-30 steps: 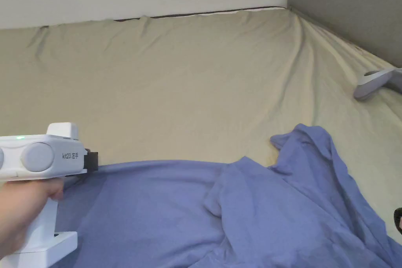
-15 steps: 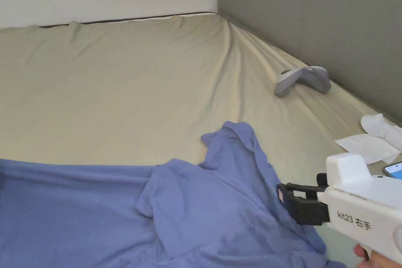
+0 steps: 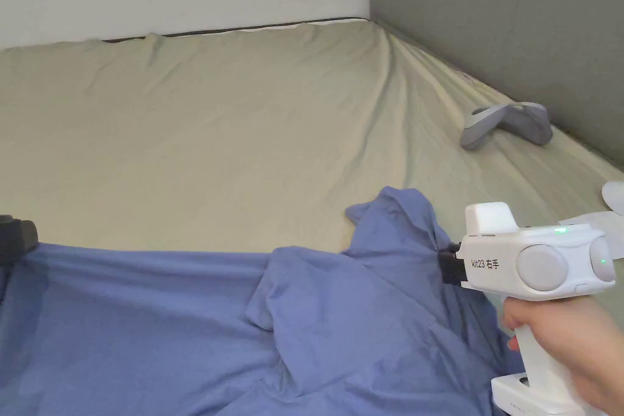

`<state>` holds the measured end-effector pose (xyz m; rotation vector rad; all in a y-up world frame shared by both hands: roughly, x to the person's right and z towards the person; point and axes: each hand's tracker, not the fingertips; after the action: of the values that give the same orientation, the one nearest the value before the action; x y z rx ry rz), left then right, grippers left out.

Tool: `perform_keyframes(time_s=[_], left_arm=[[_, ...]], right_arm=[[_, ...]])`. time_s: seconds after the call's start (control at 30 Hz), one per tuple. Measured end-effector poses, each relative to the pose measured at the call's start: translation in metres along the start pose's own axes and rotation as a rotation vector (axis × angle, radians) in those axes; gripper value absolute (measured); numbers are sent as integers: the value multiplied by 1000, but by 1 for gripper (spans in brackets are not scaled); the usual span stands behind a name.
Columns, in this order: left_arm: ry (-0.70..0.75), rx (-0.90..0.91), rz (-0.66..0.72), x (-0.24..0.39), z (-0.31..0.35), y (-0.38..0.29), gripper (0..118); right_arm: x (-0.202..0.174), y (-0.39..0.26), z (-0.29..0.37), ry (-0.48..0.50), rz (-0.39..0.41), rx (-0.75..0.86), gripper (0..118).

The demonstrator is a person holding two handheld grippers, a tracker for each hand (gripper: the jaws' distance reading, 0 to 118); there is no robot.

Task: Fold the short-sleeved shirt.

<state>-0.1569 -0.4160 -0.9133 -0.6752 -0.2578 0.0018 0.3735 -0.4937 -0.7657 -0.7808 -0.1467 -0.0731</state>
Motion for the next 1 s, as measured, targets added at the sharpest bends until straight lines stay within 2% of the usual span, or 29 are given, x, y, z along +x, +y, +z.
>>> perform_keyframes(time_s=[0.1,0.23,0.27,0.43,0.57,0.73,0.9,0.97,1.0], left_arm=[[-5,25,22,-4,14,5,2],[-11,74,22,-8,54,20,2],[-7,86,19,-8,64,25,2],[13,251,13,-20,155,59,2],[58,357,6,-29,228,76,2],[95,478,23,-37,313,94,2],[167,559,21,-38,372,116,2],[205,592,28,-44,390,125,2],[200,600,46,-47,397,129,2]], right_arm=[[3,9,18,15,30,27,3],[2,28,58,32,-33,143,3],[2,34,69,49,-23,153,3],[-3,69,145,127,-26,292,3],[-17,99,212,166,39,394,3],[-38,142,291,167,118,518,3],[-53,186,349,136,184,646,3],[-57,205,371,90,244,734,3],[-58,209,373,122,197,673,3]])
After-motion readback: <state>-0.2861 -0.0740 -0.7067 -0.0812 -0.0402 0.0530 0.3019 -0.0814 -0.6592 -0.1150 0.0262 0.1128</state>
